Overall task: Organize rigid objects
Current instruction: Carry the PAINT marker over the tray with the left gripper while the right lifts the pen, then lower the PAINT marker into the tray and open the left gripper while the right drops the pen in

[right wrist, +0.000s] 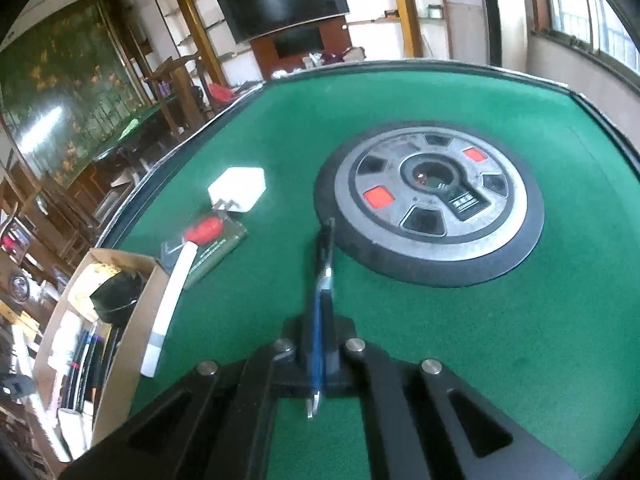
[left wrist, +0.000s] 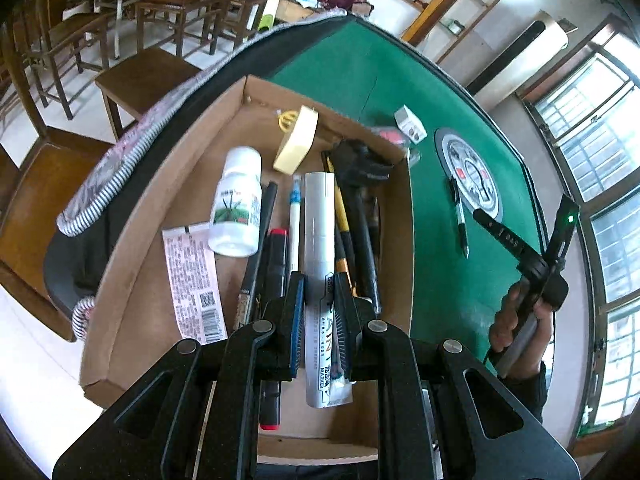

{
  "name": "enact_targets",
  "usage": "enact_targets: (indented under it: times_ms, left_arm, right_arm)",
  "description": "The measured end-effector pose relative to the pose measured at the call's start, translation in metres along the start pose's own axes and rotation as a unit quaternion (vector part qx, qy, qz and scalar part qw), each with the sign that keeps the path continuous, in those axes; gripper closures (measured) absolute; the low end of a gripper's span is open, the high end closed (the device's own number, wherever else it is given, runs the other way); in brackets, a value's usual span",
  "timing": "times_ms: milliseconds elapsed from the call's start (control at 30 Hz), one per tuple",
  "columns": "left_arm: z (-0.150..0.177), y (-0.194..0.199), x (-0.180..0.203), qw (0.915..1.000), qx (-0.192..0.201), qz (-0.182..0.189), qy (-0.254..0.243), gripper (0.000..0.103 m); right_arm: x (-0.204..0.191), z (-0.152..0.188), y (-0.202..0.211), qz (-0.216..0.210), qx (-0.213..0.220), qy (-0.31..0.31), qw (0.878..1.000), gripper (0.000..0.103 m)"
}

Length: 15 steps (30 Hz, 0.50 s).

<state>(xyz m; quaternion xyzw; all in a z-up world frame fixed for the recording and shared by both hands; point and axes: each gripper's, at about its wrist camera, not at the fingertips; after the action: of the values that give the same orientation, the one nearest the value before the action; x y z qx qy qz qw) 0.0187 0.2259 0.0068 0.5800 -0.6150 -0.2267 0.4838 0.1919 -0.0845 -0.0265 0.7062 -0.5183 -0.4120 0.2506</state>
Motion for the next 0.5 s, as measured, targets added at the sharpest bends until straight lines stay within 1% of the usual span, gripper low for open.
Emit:
enact_targets:
  times_ms: [33, 67, 133, 200, 233, 300, 333, 367, 400, 500]
  left_arm:
    - [0.001, -0.001, -0.001, 1.0000, -0.001, 0.002, 0.000, 0.089]
    - [0.001, -0.002, -0.001, 1.0000, -0.001, 0.002, -0.001, 0.089]
    - [0.001, -0.004, 0.000, 1.0000, -0.002, -0.004, -0.006, 0.089]
    - [0.001, -0.004, -0.001, 1.0000, -0.004, -0.002, -0.007, 0.089]
    - [0.002, -0.004, -0.001, 1.0000, -0.005, 0.000, -0.007, 0.089]
    - [0.003, -0.005, 0.000, 0.9999, -0.006, -0.002, -0.011, 0.089]
    - [0.002, -0.006, 0.001, 0.9999, -0.005, -0.003, -0.012, 0.089]
    - [0.002, -0.006, 0.002, 0.9999, -0.004, -0.005, -0.015, 0.089]
    - [0.002, -0.007, 0.003, 0.9998, -0.004, -0.007, -0.017, 0.089]
    - [0.000, -0.011, 0.004, 0.9996, -0.004, -0.014, -0.023, 0.089]
  right_arm:
    - [0.000, 0.001, -0.002, 0.006, 0.001, 0.003, 1.000, 0.103]
    - [-0.001, 0.001, -0.006, 0.003, -0.004, 0.007, 1.000, 0.103]
    - [-0.001, 0.001, -0.007, -0.012, -0.012, 0.004, 1.000, 0.103]
    - [-0.001, -0.002, -0.004, -0.027, -0.005, -0.005, 1.000, 0.103]
    - [-0.003, -0.004, -0.003, -0.023, -0.005, 0.000, 1.000, 0.103]
    - [-0.007, -0.007, -0.005, -0.012, -0.008, 0.001, 1.000, 0.100]
    - [-0.007, -0.010, -0.011, -0.011, -0.022, -0.001, 1.000, 0.095]
    - [-0.007, -0.010, -0.017, -0.011, -0.034, -0.003, 0.999, 0.093]
    - [-0.004, -0.011, -0.027, -0.012, -0.053, -0.013, 0.998, 0.093]
    - [-0.001, -0.012, -0.040, -0.011, -0.071, -0.021, 0.997, 0.092]
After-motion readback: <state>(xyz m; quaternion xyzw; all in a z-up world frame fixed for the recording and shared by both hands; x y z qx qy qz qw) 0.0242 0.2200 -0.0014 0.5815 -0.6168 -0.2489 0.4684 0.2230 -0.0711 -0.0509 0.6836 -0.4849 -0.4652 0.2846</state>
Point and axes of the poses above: each gripper's, at about its wrist camera, not at the fingertips, and y roughly against the way its jaws point, x to its right, z to its underside, and after that the axes turned 9 degrees about -y, right-handed
